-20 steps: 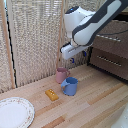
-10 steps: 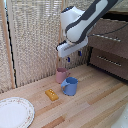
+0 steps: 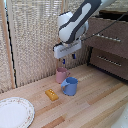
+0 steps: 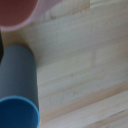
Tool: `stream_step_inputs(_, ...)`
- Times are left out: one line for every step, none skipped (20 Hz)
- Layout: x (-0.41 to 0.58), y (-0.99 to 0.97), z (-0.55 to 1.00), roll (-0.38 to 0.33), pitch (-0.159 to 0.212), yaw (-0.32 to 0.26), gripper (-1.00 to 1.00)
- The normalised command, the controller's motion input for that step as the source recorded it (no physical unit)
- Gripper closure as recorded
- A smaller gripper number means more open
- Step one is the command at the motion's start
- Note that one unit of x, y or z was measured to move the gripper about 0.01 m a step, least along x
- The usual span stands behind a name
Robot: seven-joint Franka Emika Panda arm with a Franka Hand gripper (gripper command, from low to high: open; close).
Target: Propose to navigate your clamp on the clench of the first drawer. Use gentle force to register to the cabinet. Send posterior your swing mandate till over it lurks, a cup of pink essence. Fortify your grip after aiming concentric with the pink cup’s periphery. Manoeuvre the pink towards the cabinet's top. Drop your compression till the cup is resting inside.
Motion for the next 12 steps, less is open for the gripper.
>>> stream_step_inputs(0.414,0.00,-0.20,0.019,0.000,-0.119,-1.00)
stream_step_inputs(0.357,0.00,-0.24,0.021,0.000,-0.156,-1.00)
stream_step_inputs(0.289,0.00,-0.31,0.025,0.000,-0.160,-1.00)
stream_step_inputs(0.211,0.05,-0.34,0.028,0.000,-0.144,-1.00)
stream_step_inputs(0.183,0.02,-0.35,0.039,0.011,-0.119,-1.00)
stream_step_inputs(0.126,0.04,-0.34,0.046,0.056,-0.101,-1.00)
stream_step_inputs(0.149,0.01,-0.33,0.048,0.079,-0.097,-1.00)
stream_step_inputs(0.106,0.00,-0.31,0.032,0.099,-0.075,-1.00)
stream_step_inputs(0.091,0.00,-0.30,0.018,0.112,-0.073,-1.00)
stream_step_inputs(0.126,-0.01,-0.30,0.005,0.118,-0.061,-1.00)
stream_step_inputs(0.111,-0.09,-0.27,0.004,0.126,-0.040,-1.00)
stream_step_inputs(0.160,-0.14,-0.23,0.012,0.141,-0.024,-1.00)
